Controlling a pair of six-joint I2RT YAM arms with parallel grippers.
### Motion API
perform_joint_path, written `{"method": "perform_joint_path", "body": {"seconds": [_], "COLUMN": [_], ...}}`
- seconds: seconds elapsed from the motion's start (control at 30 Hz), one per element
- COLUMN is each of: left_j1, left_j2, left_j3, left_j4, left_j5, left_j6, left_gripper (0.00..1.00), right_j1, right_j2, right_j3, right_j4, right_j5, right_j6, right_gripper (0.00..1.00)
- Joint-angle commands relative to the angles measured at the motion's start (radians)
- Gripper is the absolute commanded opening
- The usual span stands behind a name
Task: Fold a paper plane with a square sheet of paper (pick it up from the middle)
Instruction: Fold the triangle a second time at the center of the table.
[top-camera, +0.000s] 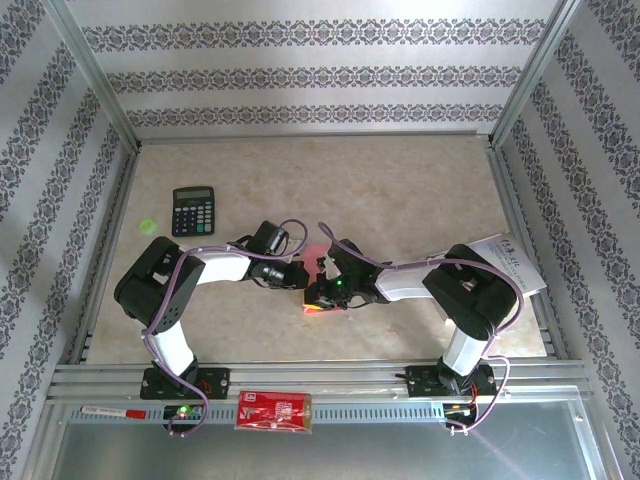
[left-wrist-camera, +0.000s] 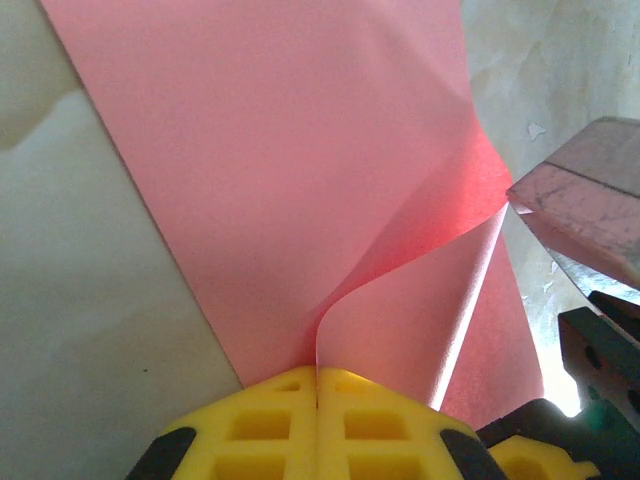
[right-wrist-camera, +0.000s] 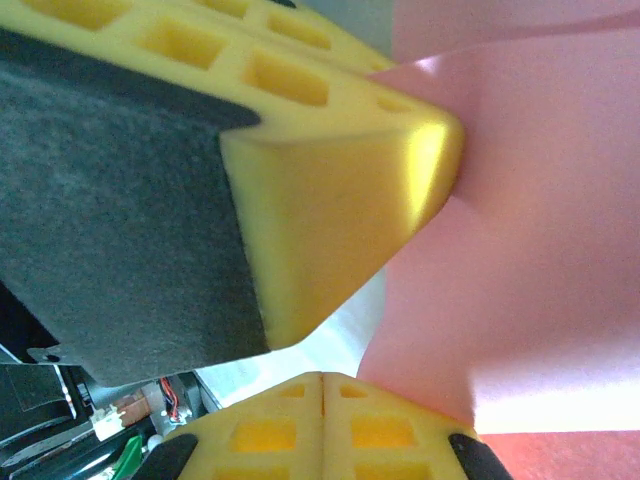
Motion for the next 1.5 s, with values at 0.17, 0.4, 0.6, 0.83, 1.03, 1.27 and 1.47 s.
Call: {"method": "perform_joint_path", "body": {"seconds": [0.17, 0.4, 0.6, 0.83, 1.03, 1.27, 1.47], "left_j1": [-0.02, -0.02, -0.022, -0.02, -0.021, -0.021, -0.02], "left_j2": [0.06, 0.061, 0.062, 0.063, 0.07, 0.069, 0.066], "left_j3": [-0.034, -0.035, -0.029, -0.026, -0.023, -0.02, -0.021], "left_j4": [-0.132, -0.137, -0.141, -0.155, -0.158, -0.161, -0.167], "left_j5": [-0.107, -0.109, -0.115, -0.132, -0.137, -0.141, -0.143], "left_j6": [0.008, 0.012, 0.011, 0.014, 0.015, 0.014, 0.015], "left_gripper": [0.0, 0.0, 0.0, 0.0, 0.0, 0.0, 0.0], "right_j1": [0.01, 0.013, 0.017, 0.04, 0.064, 0.09, 0.078], "right_j2": [0.034, 0.051, 0.053, 0.018, -0.008, -0.016, -0.049], "right_j3": [-0.026, -0.035, -0.057, -0.087, -0.1, -0.1, -0.074], "right_j4": [0.0, 0.004, 0.002, -0.017, -0.044, -0.065, -0.066], "right_j5": [0.021, 0.022, 0.03, 0.045, 0.056, 0.067, 0.039], "right_j6": [-0.03, -0.034, -0.038, -0.032, -0.029, -0.026, -0.037], "right_gripper": [0.05, 0.05, 0.04, 0.04, 0.04, 0.04, 0.03]}}
